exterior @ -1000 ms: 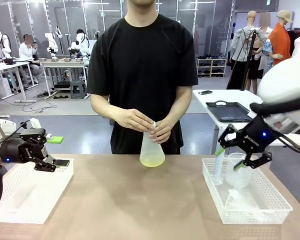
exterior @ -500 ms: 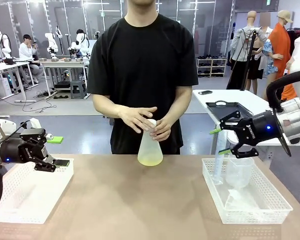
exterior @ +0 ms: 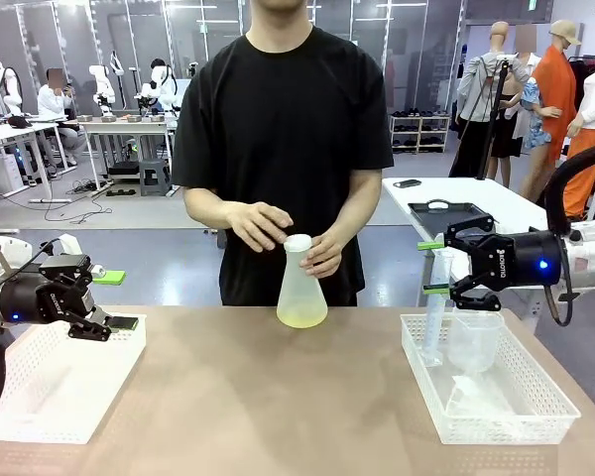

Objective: Prepare the solutions needed for the experiment.
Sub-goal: When the human places the Big flask in the center of the table, pick up the Big flask and place it in the left Organizing basket.

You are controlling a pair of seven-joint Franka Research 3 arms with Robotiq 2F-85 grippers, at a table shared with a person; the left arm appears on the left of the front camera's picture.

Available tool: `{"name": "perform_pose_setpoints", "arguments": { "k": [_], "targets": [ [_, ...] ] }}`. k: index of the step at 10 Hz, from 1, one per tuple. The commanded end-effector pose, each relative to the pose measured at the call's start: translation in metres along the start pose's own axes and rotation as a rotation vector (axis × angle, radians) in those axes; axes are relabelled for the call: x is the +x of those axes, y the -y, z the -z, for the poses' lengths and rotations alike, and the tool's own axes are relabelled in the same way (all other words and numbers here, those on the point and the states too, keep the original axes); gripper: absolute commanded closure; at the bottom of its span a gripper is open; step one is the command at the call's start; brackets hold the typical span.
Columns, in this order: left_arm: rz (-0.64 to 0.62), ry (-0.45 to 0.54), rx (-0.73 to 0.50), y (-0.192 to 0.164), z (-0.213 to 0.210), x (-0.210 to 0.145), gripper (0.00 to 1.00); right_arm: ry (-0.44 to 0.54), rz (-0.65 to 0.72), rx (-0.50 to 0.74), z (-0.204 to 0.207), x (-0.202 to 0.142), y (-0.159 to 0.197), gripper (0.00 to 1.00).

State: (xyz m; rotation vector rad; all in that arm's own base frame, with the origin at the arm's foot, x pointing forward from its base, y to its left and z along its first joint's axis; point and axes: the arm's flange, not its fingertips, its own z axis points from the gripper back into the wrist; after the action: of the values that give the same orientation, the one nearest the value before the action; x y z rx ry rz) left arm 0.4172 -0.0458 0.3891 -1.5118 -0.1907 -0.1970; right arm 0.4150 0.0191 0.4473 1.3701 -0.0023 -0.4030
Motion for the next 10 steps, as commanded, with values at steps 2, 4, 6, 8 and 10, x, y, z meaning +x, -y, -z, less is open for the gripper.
{"name": "perform_pose_setpoints", "arguments": {
  "k": [2,4,6,8,10],
  "targets": [
    [0.003,0.012,-0.012,0.0026,0.0013,0.0013,0.0,-0.136,-0.101,0.012,-0.0046,0.0088,0.0059,0.3],
    [0.003,0.012,-0.012,0.0026,0.0013,0.0013,0.0,-0.163,-0.153,0.024,-0.0033,0.0081,0.0073,0.3],
    [0.003,0.012,-0.012,0.0026,0.0013,0.0013,0.0,-0.176,-0.154,0.025,-0.0015,0.0079,0.0098,0.3],
    [0.003,0.012,-0.012,0.0026,0.0013,0.0013,0.0,-0.166,-0.145,0.013,-0.0008,0.0072,0.0119,0.3],
    [0.003,0.012,-0.012,0.0026,0.0013,0.0013,0.0,-0.163,-0.128,0.025,0.0007,0.004,0.009,0.3]
  ]
}}
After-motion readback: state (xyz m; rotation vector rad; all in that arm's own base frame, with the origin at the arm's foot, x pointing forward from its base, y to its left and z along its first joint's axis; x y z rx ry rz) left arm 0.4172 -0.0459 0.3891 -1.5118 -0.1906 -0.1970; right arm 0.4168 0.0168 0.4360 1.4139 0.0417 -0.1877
